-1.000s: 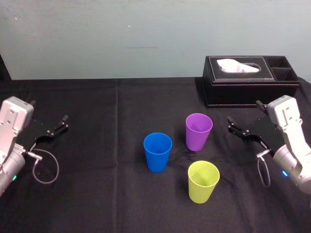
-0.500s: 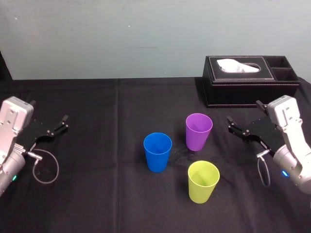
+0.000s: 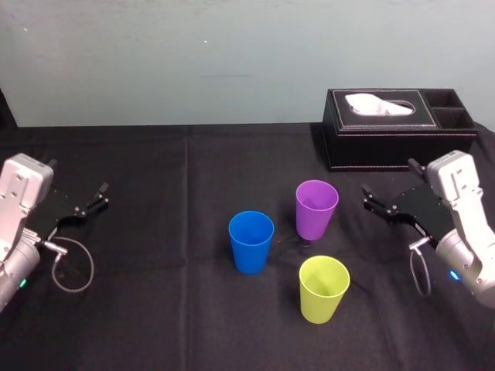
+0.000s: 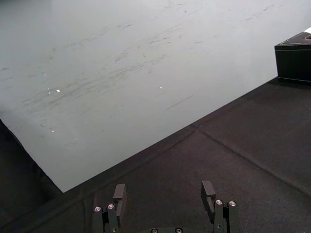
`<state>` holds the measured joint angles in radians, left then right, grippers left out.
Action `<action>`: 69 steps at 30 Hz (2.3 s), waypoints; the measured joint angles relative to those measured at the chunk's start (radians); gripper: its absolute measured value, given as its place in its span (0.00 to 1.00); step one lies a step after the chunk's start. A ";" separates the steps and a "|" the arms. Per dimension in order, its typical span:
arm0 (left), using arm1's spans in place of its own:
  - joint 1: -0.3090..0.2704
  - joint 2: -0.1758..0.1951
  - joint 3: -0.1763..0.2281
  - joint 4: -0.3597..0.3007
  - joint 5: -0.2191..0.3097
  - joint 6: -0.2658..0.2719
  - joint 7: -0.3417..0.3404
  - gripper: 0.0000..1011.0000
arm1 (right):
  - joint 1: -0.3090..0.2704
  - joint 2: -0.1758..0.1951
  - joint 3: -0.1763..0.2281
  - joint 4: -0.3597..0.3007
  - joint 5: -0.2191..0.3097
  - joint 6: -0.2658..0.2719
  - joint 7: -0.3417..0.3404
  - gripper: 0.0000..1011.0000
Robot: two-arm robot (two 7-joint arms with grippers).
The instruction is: Stack the three plastic cups sequentially using one hand.
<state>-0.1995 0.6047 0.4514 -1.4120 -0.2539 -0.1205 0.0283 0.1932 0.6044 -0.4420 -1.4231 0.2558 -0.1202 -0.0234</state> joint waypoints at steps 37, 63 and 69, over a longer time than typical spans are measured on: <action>0.000 0.000 0.000 0.000 0.000 0.000 0.000 1.00 | -0.224 0.261 0.215 -0.283 0.196 0.021 0.403 0.99; 0.000 0.000 0.000 0.000 0.000 0.000 0.000 1.00 | -0.332 0.305 0.266 -0.279 0.277 -0.028 0.672 0.99; 0.000 0.000 0.000 0.000 0.000 0.000 0.000 1.00 | -0.327 0.287 0.238 -0.267 0.243 -0.017 0.695 0.99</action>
<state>-0.1995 0.6047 0.4514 -1.4120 -0.2539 -0.1205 0.0283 -0.1340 0.8910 -0.2044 -1.6897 0.4992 -0.1374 0.6711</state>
